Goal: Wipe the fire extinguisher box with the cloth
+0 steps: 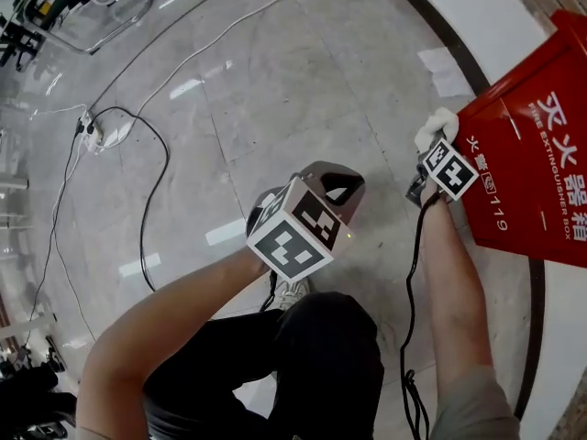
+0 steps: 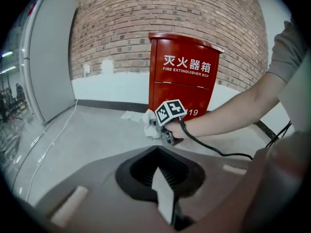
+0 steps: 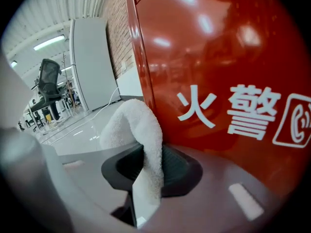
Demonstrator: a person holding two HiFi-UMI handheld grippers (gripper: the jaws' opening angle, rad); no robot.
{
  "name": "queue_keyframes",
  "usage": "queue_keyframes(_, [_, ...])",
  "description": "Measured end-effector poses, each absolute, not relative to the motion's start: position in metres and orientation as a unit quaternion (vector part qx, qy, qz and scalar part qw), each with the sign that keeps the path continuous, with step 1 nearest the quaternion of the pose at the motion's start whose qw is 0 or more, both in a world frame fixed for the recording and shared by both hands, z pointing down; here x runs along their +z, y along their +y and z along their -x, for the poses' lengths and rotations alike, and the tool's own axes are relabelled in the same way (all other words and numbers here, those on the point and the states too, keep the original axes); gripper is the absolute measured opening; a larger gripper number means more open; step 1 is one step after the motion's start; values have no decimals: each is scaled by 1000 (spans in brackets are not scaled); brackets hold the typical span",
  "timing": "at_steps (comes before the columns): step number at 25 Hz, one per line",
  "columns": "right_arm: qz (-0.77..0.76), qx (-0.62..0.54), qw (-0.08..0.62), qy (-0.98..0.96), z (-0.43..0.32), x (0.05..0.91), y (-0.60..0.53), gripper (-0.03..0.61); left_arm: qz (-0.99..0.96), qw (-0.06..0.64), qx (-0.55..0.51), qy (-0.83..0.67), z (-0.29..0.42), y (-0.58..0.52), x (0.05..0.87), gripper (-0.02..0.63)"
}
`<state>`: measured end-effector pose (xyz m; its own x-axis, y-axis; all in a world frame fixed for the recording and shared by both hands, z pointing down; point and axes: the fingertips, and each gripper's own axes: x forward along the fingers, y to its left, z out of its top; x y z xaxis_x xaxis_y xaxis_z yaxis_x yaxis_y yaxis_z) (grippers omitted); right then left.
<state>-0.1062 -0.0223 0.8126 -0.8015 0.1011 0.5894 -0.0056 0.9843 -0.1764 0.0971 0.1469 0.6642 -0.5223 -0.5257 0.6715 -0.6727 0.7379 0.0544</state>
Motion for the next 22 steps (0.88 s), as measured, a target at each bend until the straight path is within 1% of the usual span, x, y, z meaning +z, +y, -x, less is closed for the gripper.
queue_keyframes(6, [4, 50, 332, -942, 92, 824, -31, 109, -322, 361, 83, -871, -98, 163, 677, 0])
queue_keyframes(10, [-27, 40, 335, -941, 64, 824, -60, 109, -337, 361, 100, -864, -95, 152, 677, 0])
queue_keyframes(16, [-67, 53, 344, -935, 7, 826, -115, 109, -375, 359, 158, -840, -94, 138, 670, 0])
queue_keyframes(22, [-106, 45, 364, -924, -63, 824, -186, 109, -385, 337, 166, -843, -73, 126, 657, 0])
